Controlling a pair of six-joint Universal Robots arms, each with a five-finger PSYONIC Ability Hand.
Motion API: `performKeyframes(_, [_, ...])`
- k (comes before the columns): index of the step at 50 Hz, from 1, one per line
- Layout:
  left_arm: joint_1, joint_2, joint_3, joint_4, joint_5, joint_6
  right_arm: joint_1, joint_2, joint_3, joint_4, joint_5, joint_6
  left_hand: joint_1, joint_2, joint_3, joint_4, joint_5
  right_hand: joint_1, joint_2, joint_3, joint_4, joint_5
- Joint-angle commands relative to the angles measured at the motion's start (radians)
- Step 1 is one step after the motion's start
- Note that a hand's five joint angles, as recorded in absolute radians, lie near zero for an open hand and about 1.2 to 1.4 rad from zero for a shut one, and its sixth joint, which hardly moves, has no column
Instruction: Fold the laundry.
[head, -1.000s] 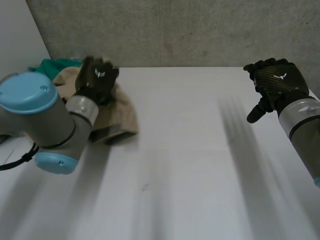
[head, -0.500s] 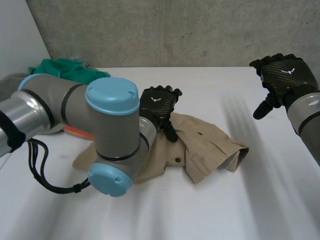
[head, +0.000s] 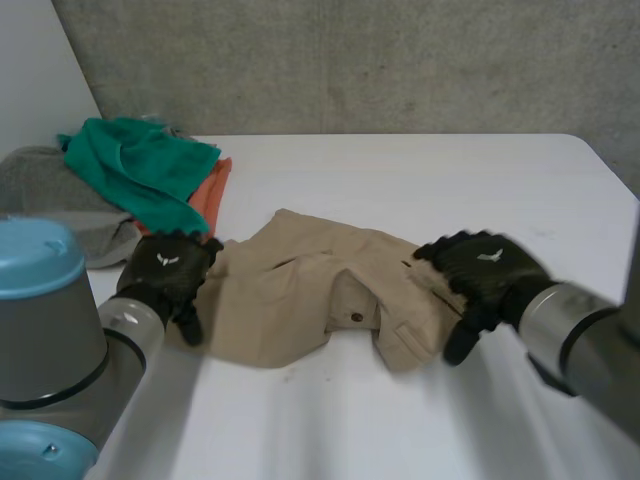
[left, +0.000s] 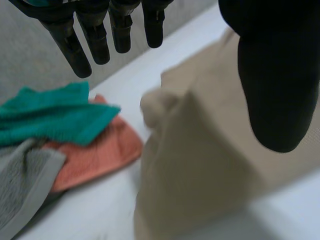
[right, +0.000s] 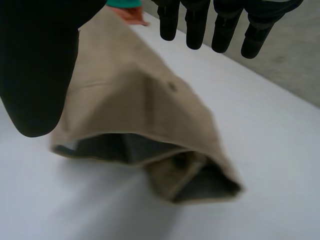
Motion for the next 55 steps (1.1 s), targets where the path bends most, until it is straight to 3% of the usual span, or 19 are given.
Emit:
performKeyframes(1, [0.020,-0.137,-0.013,0.069,0.037,0.101,0.067,0.125,0.051,-0.170,0.010,0.048,0.150,0.137,0.133,0.137,0.118,-0.005,0.007,0.013,0.014,0.005])
performKeyframes(3, [0.018,-0.149,-0.005,0.071,0.046,0.101,0.067,0.141,0.047,-0.182,0.019,0.048,0.388,0.375,0.370,0.374,0.356,0.241,0.253,0.259,0.260,0.251])
performKeyframes(4, [0.014,-0.151,0.001,0.071,0.051,0.101,0.064,0.148,0.039,-0.188,0.023,0.045,0.555,0.542,0.537,0.541,0.523,0.507,0.519,0.525,0.526,0.516])
performKeyframes(5, [0.004,-0.149,0.013,0.071,0.054,0.101,0.064,0.148,0.036,-0.188,0.025,0.043,0.975,0.962,0.957,0.962,0.943,0.652,0.664,0.670,0.671,0.661])
performKeyframes(6, [-0.003,-0.146,0.021,0.071,0.051,0.101,0.059,0.148,0.032,-0.191,0.023,0.042,1.205,1.193,1.188,1.192,1.173,0.805,0.816,0.823,0.824,0.814])
performKeyframes(8, [-0.022,-0.136,0.039,0.071,0.040,0.101,0.053,0.140,0.003,-0.188,0.023,0.034,1.208,1.195,1.190,1.195,1.176,1.170,1.181,1.188,1.189,1.179])
performKeyframes(11, [-0.049,-0.026,0.068,0.058,0.023,0.097,0.050,0.090,-0.037,-0.176,0.025,0.008,1.208,1.195,1.190,1.195,1.176,1.172,1.184,1.190,1.191,1.182])
performKeyframes(17, [-0.062,0.305,0.120,0.060,-0.012,0.066,0.009,-0.151,-0.192,-0.092,0.020,-0.102,1.208,1.195,1.190,1.195,1.176,1.172,1.184,1.190,1.191,1.182])
performKeyframes(24, [-0.094,0.512,0.261,-0.023,-0.011,-0.032,-0.030,-0.185,-0.468,0.091,0.002,-0.110,1.208,1.195,1.190,1.195,1.176,1.172,1.184,1.190,1.191,1.182])
performKeyframes(31, [-0.100,0.463,0.378,-0.087,-0.009,-0.055,-0.054,-0.112,-0.588,0.112,-0.010,-0.104,1.208,1.195,1.190,1.195,1.176,1.172,1.184,1.190,1.191,1.182])
performKeyframes(35, [-0.097,0.330,0.438,-0.086,-0.009,-0.054,-0.057,-0.037,-0.597,0.111,-0.013,-0.078,1.208,1.195,1.190,1.195,1.176,1.172,1.184,1.190,1.191,1.182])
performKeyframes(40, [-0.101,0.011,0.554,-0.086,-0.011,-0.041,-0.064,0.219,-0.614,0.033,-0.006,-0.023,1.208,1.195,1.190,1.195,1.176,1.172,1.184,1.190,1.191,1.182])
performKeyframes(42, [-0.101,-0.083,0.597,-0.084,-0.011,-0.038,-0.059,0.302,-0.625,-0.006,-0.001,-0.017,1.074,1.061,1.056,1.060,1.042,1.172,1.184,1.190,1.191,1.182])
performKeyframes(45, [-0.094,-0.261,0.735,-0.084,-0.017,-0.031,-0.054,0.442,-0.676,-0.093,0.034,-0.015,0.675,0.662,0.658,0.662,0.643,1.098,1.109,1.116,1.117,1.107])
performKeyframes(47, [-0.092,-0.382,0.871,-0.092,-0.037,-0.032,-0.053,0.520,-0.709,-0.168,0.088,-0.014,0.193,0.180,0.175,0.179,0.161,0.553,0.565,0.571,0.572,0.563])
performKeyframes(48, [-0.092,-0.410,0.912,-0.093,-0.052,-0.032,-0.053,0.536,-0.716,-0.193,0.111,-0.014,0.082,0.069,0.064,0.069,0.050,0.321,0.333,0.339,0.340,0.331])
performKeyframes(50, [-0.097,-0.445,0.973,-0.101,-0.086,-0.031,-0.051,0.550,-0.717,-0.258,0.182,-0.018,-0.014,-0.027,-0.032,-0.027,-0.046,-0.049,-0.038,-0.031,-0.030,-0.040])
performKeyframes(55, [-0.106,-0.433,1.016,-0.133,-0.193,-0.047,-0.051,0.475,-0.668,-0.277,0.234,-0.029,-0.014,-0.027,-0.032,-0.027,-0.046,-0.049,-0.038,-0.031,-0.030,-0.040])
